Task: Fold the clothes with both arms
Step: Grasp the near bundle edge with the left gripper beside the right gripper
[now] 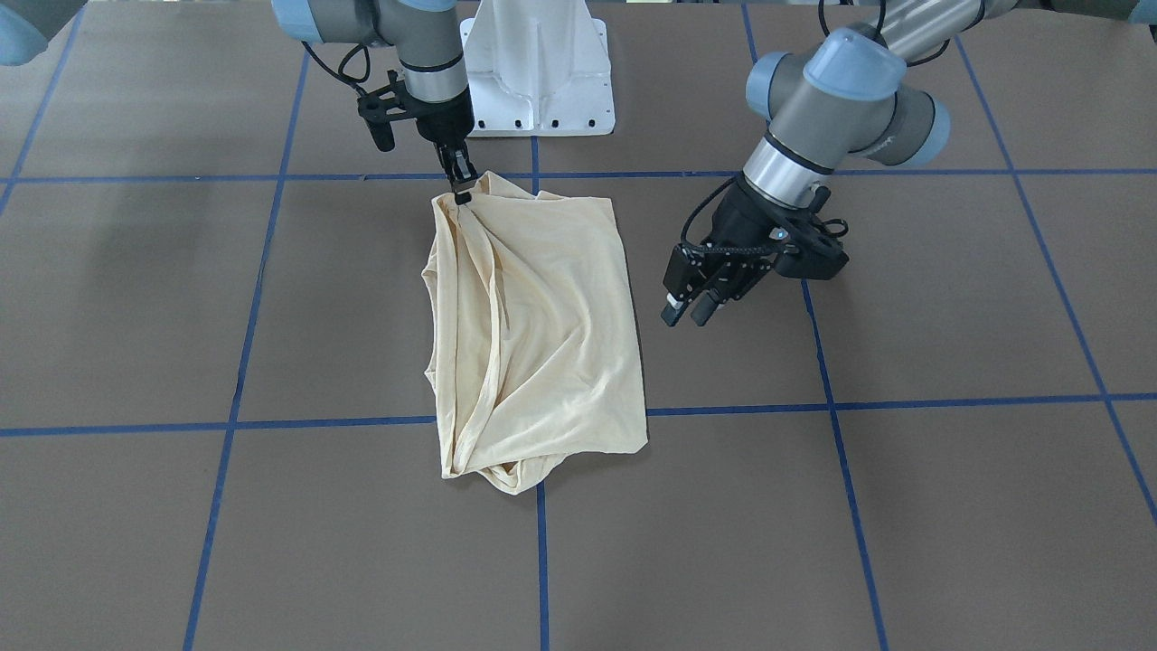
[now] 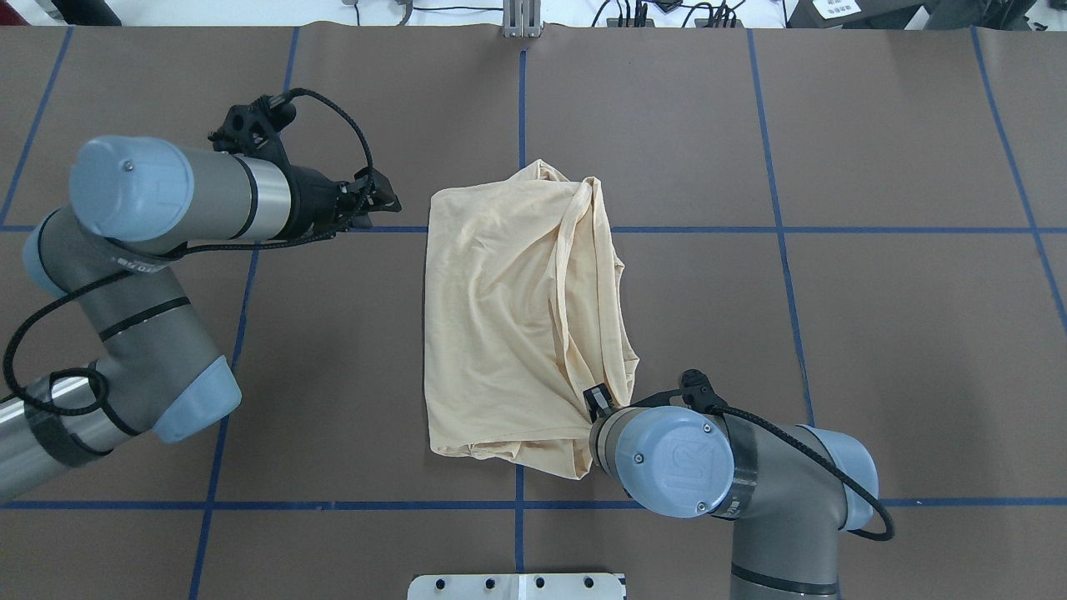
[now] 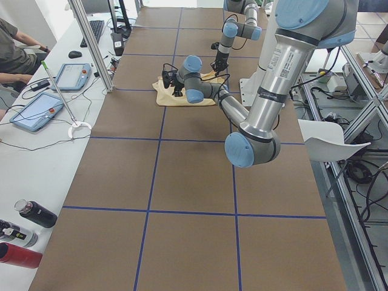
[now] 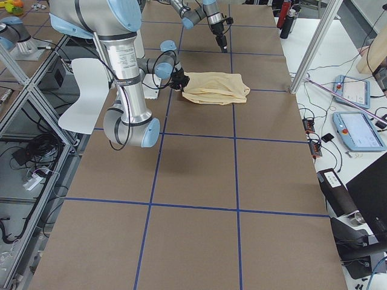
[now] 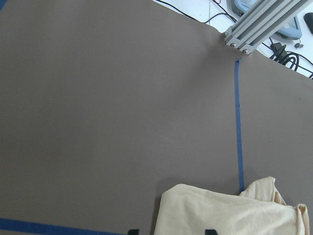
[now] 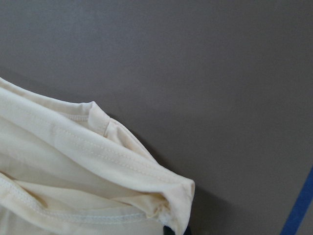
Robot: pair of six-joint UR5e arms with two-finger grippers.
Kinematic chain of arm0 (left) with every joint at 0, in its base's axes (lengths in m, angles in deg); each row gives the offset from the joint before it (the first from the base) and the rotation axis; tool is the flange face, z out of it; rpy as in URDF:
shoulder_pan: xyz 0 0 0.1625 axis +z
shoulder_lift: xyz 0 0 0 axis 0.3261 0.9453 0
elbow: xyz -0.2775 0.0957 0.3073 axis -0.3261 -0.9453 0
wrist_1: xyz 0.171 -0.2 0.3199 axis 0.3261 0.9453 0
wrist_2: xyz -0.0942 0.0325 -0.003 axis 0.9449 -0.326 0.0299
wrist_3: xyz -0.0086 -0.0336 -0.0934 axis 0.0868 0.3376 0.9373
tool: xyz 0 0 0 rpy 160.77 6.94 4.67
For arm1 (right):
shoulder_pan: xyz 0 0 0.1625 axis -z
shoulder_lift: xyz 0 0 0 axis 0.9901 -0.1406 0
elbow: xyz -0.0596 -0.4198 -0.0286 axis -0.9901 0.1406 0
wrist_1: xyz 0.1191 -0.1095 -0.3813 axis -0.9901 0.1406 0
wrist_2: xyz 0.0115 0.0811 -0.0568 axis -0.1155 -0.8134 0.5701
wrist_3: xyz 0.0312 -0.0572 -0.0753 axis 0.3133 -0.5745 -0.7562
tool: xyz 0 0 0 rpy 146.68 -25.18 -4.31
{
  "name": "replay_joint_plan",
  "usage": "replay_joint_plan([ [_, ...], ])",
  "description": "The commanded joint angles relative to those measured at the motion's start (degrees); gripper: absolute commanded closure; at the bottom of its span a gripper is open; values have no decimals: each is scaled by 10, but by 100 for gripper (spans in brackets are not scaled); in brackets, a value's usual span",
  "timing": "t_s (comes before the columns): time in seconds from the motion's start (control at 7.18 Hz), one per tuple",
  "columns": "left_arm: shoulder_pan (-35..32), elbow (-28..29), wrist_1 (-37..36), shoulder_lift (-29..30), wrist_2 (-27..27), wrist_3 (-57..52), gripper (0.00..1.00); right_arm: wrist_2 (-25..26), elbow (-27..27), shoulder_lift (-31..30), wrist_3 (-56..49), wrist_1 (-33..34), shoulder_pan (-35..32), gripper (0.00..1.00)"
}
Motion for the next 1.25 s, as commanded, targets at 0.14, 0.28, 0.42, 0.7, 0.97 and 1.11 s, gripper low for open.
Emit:
replay_joint_plan([
  [0.14, 165, -81, -59, -49, -64, 198, 46, -1, -12, -6, 1, 1, 3, 100],
  [0.28, 218, -74, -58, -51, -111, 270, 46, -1, -12, -7, 1, 1, 3, 100],
  [0.42, 246, -67, -57, -54, -125, 303, 47, -1, -11, -8, 1, 1, 3, 100],
  [0.7, 266, -51, -56, -50, -153, 345, 47, -1, -10, -8, 1, 1, 4, 100],
  [0.97, 269, -41, -56, -45, -154, 345, 47, -1, -10, -9, 1, 1, 5, 100],
  [1.11, 269, -39, -56, -44, -154, 345, 49, -1, -10, -8, 1, 1, 5, 100],
])
